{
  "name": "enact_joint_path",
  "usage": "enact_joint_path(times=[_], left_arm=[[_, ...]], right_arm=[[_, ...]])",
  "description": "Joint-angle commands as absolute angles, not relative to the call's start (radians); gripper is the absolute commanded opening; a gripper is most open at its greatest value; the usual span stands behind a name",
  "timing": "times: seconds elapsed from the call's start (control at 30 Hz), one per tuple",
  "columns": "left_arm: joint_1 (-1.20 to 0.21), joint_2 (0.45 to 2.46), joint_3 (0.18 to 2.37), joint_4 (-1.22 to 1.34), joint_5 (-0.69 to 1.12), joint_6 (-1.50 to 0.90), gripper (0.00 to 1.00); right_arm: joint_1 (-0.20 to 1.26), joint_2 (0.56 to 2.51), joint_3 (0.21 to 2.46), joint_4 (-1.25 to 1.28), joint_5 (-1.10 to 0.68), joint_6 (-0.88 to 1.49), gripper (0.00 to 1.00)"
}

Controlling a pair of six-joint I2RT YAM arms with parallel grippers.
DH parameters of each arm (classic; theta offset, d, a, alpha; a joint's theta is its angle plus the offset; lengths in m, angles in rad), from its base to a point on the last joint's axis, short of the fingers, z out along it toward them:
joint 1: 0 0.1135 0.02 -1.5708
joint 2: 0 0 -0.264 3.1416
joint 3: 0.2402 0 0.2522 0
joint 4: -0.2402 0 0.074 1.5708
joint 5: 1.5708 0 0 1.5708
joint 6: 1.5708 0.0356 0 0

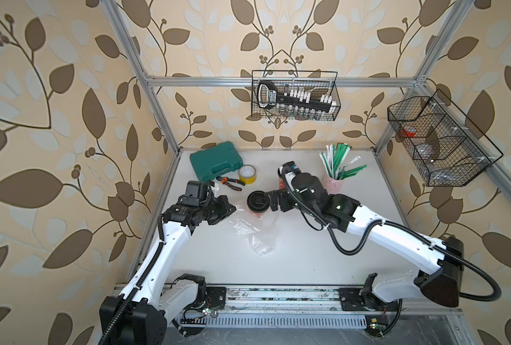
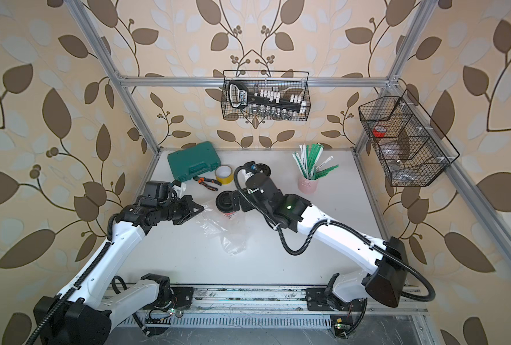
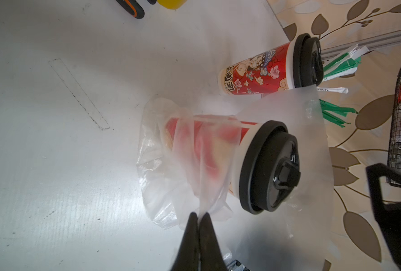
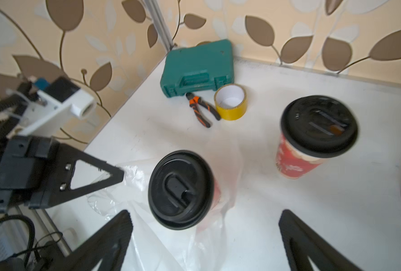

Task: Pack milk tea into plastic carrier bags
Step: Adjust the plastic carrier bag at the center of the board.

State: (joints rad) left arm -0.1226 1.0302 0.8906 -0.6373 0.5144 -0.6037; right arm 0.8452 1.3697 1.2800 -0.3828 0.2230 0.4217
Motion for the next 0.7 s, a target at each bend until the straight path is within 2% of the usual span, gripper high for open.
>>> enact_joint_path(times=[0.0,0.13,0.23,0.33,0.43,0.67], left_arm=[[-0.112,1.032,0.939,-0.655,0.506,-0.593,0.0],[-0.113,1.037,0.949,-0.658,0.506,-0.594,0.0],[-0.112,1.041,0.958,-0.66,0.502,-0.594,0.0],[-0.112,1.046,0.964,-0.661,0.496,-0.599,0.0],[-0.112,1.053,0.97,-0.657,0.495,-0.604,0.0],[-0.112,1.062,0.988,-0.656,0.493,-0.601,0.0]], right_arm=[[0.812,1.391,1.233,-0.438,0.101,0.413,0.98],[0.813,1.439,1.25,-0.436,-0.038,0.413,0.9],[0.813,1.456,1.25,-0.428,-0.049,0.409,0.84],[0.813,1.472,1.252,-0.439,-0.038,0.405,0.71],[0.814,1.48,1.254,-0.439,-0.048,0.408,0.54],[0.816,1.507,1.271,-0.445,-0.057,0.402,0.35]])
